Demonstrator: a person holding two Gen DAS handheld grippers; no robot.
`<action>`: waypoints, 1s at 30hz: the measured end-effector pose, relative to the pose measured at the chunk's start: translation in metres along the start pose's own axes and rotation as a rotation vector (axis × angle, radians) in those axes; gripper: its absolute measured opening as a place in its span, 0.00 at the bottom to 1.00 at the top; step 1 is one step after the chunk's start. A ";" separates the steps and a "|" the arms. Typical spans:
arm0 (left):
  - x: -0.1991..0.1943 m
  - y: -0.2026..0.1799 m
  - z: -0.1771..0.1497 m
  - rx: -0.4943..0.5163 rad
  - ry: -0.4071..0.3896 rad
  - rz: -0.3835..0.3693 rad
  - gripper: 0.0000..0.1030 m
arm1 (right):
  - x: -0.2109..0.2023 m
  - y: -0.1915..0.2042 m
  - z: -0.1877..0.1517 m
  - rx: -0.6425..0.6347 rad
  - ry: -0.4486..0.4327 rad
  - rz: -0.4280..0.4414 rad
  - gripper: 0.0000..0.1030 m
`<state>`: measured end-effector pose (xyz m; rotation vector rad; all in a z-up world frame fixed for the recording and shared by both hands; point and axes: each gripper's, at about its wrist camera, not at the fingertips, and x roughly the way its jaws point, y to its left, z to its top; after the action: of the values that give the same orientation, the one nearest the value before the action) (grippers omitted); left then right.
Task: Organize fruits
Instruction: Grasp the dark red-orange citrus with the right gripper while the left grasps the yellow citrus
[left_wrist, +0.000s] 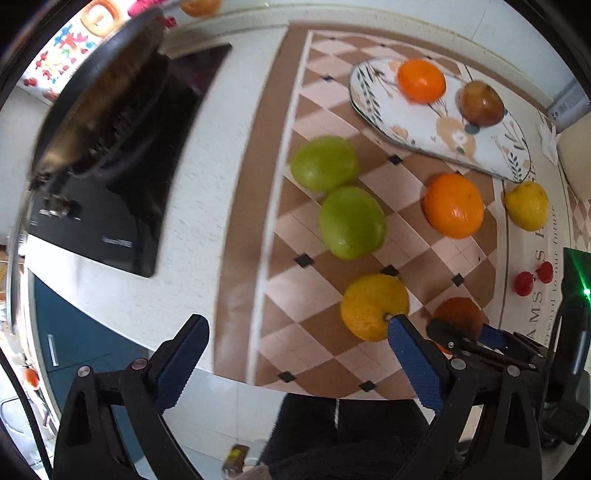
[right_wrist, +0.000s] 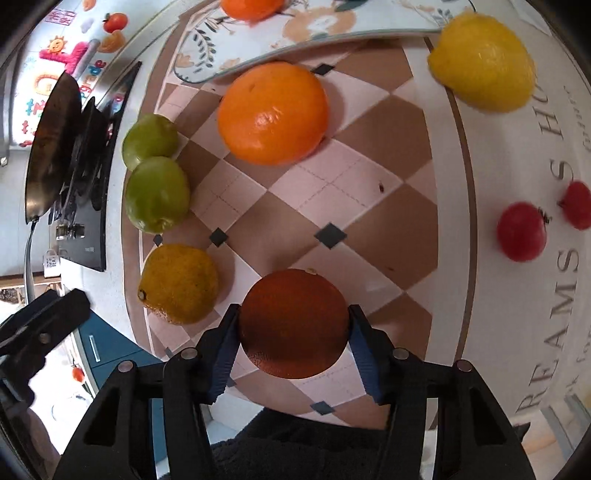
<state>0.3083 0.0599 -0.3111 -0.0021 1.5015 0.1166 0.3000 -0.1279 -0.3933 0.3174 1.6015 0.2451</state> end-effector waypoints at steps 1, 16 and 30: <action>0.005 -0.003 0.000 0.001 0.016 -0.013 0.96 | -0.003 -0.003 -0.001 -0.003 -0.005 -0.019 0.57; 0.076 -0.065 0.008 0.132 0.165 -0.077 0.55 | -0.029 -0.063 0.004 0.055 -0.002 -0.066 0.58; 0.069 -0.091 0.000 0.167 0.136 -0.082 0.55 | -0.027 -0.064 0.006 0.043 0.018 -0.098 0.57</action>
<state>0.3202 -0.0258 -0.3864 0.0638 1.6411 -0.0767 0.3036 -0.1973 -0.3909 0.2695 1.6372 0.1385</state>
